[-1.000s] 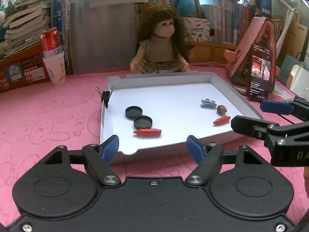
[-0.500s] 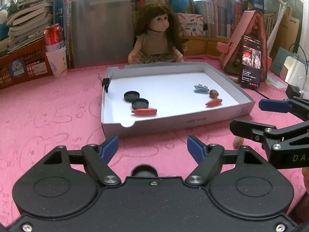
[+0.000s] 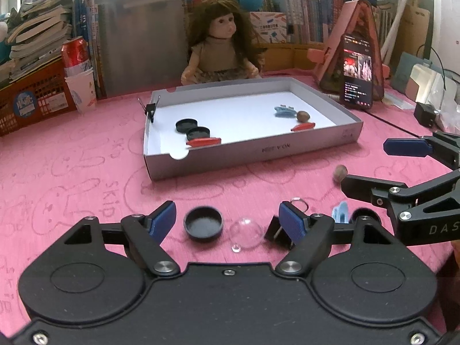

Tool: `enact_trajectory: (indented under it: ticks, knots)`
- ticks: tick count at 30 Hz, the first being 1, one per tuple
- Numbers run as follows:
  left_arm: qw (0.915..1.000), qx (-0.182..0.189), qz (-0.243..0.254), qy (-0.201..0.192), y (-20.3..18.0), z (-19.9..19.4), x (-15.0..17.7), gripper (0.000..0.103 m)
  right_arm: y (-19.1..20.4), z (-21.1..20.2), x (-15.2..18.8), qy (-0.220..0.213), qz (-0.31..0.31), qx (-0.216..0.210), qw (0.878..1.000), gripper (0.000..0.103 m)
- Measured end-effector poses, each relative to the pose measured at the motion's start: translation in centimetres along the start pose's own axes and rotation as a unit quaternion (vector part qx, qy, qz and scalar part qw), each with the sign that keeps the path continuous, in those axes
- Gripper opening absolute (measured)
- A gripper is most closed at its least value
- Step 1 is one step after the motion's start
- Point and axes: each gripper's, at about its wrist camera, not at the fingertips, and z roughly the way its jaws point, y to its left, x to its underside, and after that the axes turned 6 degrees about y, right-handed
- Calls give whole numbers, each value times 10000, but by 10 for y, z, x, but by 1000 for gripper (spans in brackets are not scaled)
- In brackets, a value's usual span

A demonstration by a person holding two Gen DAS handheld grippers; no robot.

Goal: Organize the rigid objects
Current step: 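Move both open tools back toward the remaining objects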

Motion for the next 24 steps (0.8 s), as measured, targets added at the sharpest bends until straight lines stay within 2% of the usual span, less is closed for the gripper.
enact_trajectory:
  ticks: [11, 17, 22, 24]
  knots:
    - [9999, 77, 88, 2, -7, -10, 15, 77, 1, -6, 18, 103, 0, 2, 9999, 98]
    - [9995, 253, 210, -14, -14, -14, 21, 72, 4, -11, 26, 130, -92, -56, 9999, 98]
    - [9991, 295, 309, -44, -20, -14, 23, 60, 9, -13, 32, 184, -202, -75, 9996, 96]
    - [9987, 360, 353, -78, -23, -16, 22, 40, 10, -14, 34, 200, -241, -92, 9995, 94]
